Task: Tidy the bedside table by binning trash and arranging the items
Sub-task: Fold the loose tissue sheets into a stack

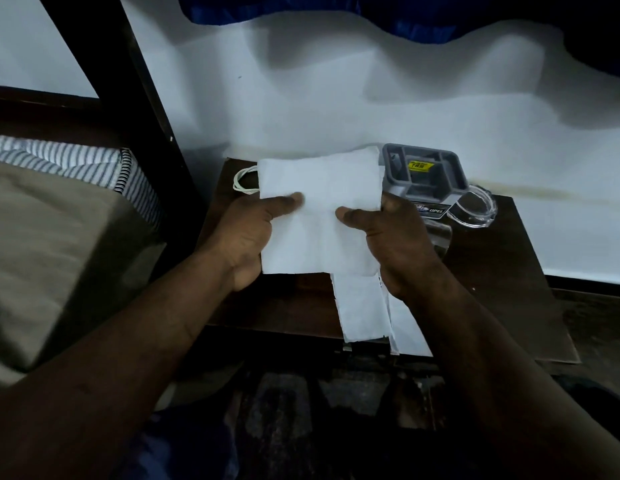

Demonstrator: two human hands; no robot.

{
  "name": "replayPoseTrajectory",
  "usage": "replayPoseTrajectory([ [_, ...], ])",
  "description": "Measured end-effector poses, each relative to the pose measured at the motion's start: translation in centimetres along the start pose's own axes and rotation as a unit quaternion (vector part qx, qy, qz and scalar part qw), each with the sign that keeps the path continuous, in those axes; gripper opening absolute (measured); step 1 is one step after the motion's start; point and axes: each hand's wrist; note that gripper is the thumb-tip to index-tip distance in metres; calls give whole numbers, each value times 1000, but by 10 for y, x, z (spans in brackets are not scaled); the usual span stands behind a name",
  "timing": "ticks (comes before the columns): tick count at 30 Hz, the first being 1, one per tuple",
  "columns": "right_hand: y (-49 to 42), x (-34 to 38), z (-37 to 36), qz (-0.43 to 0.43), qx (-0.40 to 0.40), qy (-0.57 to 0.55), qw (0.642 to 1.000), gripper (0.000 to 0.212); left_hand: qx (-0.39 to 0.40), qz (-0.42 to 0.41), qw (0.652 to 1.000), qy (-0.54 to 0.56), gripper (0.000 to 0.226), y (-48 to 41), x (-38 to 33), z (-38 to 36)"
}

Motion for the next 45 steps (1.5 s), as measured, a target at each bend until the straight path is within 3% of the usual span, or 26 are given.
replayPoseTrajectory([
  [5, -3, -2, 11, -4, -22, 25, 999, 24, -5, 11, 1000, 26, 24, -2, 1, -7],
  [11, -5, -1, 22, 1, -39, 53, 998, 20, 88, 61, 994, 9, 38, -3, -3, -15],
  [21, -2, 10, 34, -31, -80, 81, 993, 15, 4, 66, 997, -34, 21, -9, -1, -27],
  [26, 2, 14, 32, -27, -88, 104, 990, 14, 17, 62, 998, -19, 34, -7, 0, -30],
  [31, 6, 15, 34, -1, -105, 175, 979, 20, -78, 37, 996, -33, 23, -18, 2, -19],
  [35, 14, 12, 41, 20, -75, 356, 931, 21, -90, 42, 993, -70, 19, -22, 10, -8],
  [40, 30, 3, 39, -54, 78, 580, 809, 47, -95, 40, 986, -130, 18, -26, 16, 0],
  [45, 42, -19, 23, -61, 87, 653, 750, 72, -117, 41, 981, -150, 17, -30, 19, 3],
])
Point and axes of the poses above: each hand's wrist, its own y-axis away from the middle knuckle, its own z-axis out of the back of the hand, x = y × z, and after that the axes turned 15 degrees about -y, right-handed
